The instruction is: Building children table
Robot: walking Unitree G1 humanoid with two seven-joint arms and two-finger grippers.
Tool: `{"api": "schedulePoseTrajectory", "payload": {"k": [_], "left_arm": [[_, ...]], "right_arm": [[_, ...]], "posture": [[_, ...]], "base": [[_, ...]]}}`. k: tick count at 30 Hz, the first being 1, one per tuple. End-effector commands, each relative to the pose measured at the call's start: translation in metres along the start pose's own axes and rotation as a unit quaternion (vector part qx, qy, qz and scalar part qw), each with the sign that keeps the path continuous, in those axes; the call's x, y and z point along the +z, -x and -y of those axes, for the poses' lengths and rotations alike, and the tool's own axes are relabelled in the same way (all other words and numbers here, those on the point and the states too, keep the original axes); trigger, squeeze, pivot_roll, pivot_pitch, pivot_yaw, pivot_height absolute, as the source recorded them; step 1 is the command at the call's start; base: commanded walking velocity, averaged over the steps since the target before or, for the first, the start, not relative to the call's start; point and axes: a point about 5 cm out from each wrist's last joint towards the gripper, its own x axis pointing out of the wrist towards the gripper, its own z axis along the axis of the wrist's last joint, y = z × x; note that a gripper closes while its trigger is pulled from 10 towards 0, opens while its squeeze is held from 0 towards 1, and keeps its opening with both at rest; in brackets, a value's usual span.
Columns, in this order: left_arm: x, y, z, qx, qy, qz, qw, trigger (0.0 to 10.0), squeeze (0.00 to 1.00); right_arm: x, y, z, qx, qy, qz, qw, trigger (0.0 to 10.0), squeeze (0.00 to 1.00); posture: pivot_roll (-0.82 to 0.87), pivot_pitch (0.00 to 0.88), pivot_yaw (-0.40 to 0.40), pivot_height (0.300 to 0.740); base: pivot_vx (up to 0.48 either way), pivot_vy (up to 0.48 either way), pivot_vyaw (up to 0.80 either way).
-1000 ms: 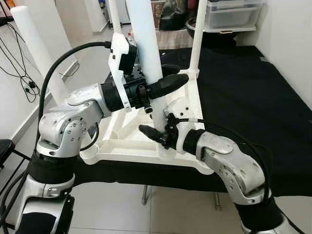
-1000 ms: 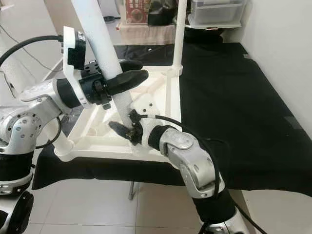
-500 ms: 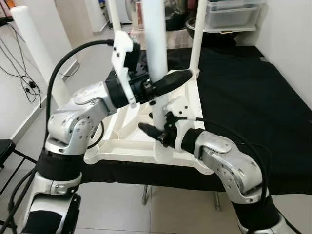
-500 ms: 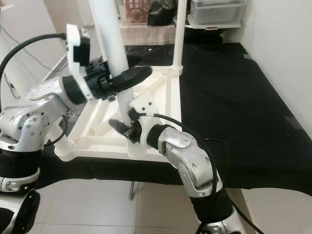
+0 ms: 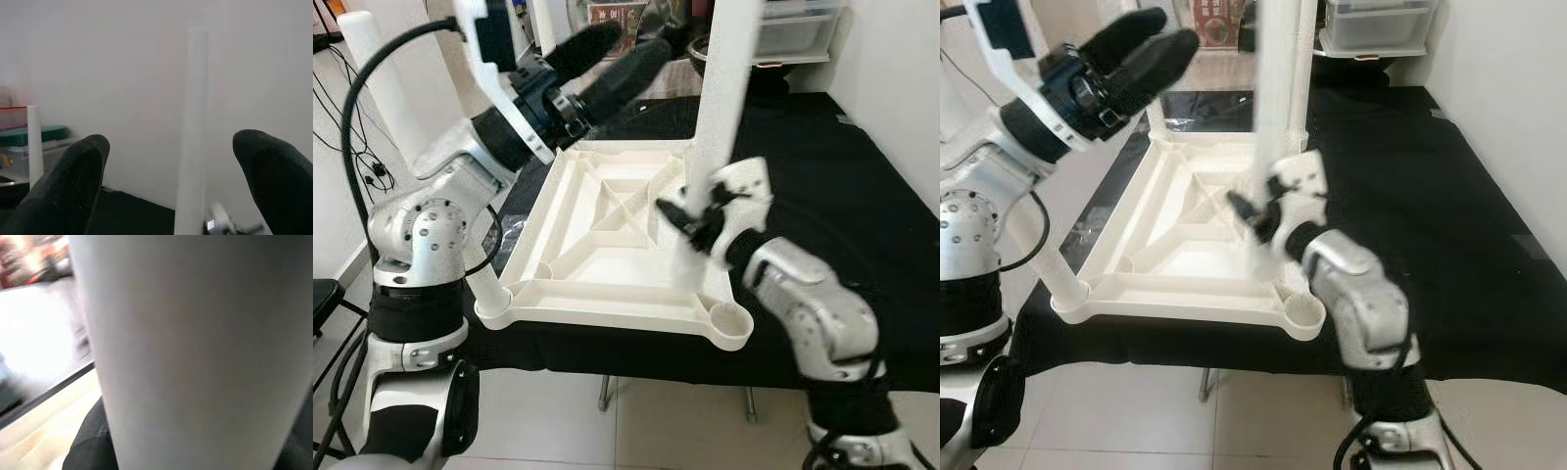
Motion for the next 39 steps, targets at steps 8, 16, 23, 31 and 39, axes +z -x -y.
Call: {"api": "schedulePoseTrajectory", "payload": {"k": [8,16,23,31,39], "left_arm": [[-0.043,0.018,0.011,0.066,0.038,-0.046,0.996,10.0,1.0],[-0.122,0.066,0.036,0.173,0.021,-0.191,0.966,10.0,0.0],[-0.147,0.084,0.048,0.224,-0.011,-0.26,0.939,10.0,0.0],[-0.164,0.103,0.051,0.261,-0.048,-0.307,0.914,10.0,0.0],[-0.166,0.107,0.046,0.294,-0.076,-0.306,0.903,10.0,0.0]], "right_arm": [[0.017,0.009,0.026,-0.076,-0.038,0.082,0.993,10.0,0.0],[0.0,0.025,-0.006,-0.008,-0.053,0.098,0.994,10.0,0.0],[-0.01,0.035,-0.031,0.057,-0.054,0.103,0.992,10.0,0.0],[-0.025,0.041,-0.046,0.082,-0.048,0.082,0.992,10.0,0.0],[-0.024,0.032,-0.053,0.096,-0.033,0.087,0.991,10.0,0.0]], "posture": [[-0.11,0.028,0.035,0.74],[-0.12,0.021,0.033,0.74],[-0.12,0.025,0.037,0.74],[-0.12,0.028,0.041,0.74],[-0.1,0.034,0.037,0.74]], "base": [[0.0,0.0,0.0],[0.0,0.0,0.0],[0.0,0.0,0.0],[0.0,0.0,0.0],[0.0,0.0,0.0]]}}
